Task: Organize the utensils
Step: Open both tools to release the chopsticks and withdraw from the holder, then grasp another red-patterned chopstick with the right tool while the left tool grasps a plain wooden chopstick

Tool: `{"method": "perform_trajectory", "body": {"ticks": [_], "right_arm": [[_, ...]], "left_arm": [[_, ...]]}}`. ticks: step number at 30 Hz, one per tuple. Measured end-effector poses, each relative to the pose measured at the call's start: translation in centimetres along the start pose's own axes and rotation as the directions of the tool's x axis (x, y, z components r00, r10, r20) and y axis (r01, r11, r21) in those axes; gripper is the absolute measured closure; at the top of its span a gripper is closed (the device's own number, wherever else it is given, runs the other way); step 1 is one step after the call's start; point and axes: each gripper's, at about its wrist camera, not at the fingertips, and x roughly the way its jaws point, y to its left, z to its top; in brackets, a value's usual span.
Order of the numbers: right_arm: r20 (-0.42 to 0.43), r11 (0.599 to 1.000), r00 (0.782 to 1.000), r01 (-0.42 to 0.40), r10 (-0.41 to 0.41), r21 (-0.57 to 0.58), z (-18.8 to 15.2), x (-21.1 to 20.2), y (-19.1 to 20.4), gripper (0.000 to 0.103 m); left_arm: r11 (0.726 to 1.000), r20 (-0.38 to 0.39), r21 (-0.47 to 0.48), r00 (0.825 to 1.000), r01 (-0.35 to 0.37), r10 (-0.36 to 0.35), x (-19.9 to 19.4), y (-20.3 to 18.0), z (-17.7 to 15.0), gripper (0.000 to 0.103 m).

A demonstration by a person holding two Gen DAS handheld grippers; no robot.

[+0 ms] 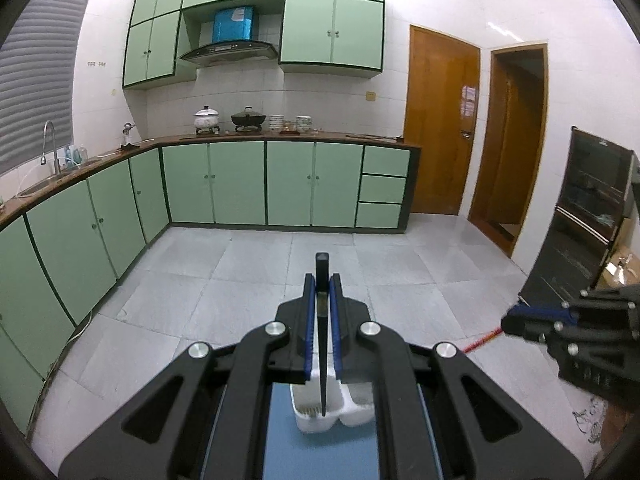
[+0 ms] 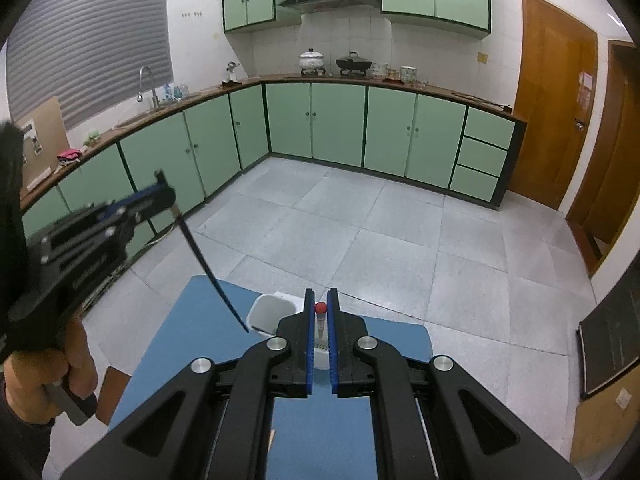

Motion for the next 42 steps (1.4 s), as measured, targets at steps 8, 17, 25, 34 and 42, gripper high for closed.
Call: {"method": "perform_trajectory", "body": {"ticks": [8,17,25,34,42], "right_arm": [[-0.071,1.000,0.997,0.002,-0.001,0.013,-1.0,7.0,-1.4,0.097],[-0.112,1.000,0.994,-0.001,0.003,0.023,-3.5,10.0,-1.4,0.095],[-0.051,0.999,0.999,0.008,-0.006,0.047,-2.9,6.7,-2.0,0.091],[0.096,0.998,0.995,-0.027,0.021,0.055,-8.8,-1.4,-1.0,0.074],[0.130,0.988,0.991,-0.050,0.031,0.145,-28.9,-4.3,1.7,0.074]], "left_arm": [[1.000,-0.034,-0.008,0.999,-0.022,0.022,5.8,0.4,-3.3,0.097],[1.000,-0.103,-0.007,0.994,-0.027,0.026,7.5,1.9,-7.5,0.096],[0.999,-0.050,0.001,0.998,-0.037,0.037,2.8,2.8,-5.7,0.072],[0.997,0.027,0.063,0.999,-0.039,0.037,-8.1,3.1,-9.7,0.056],[0.997,-0.022,0.077,1.000,-0.021,0.023,-16.5,2.4,-26.1,0.049]]}}
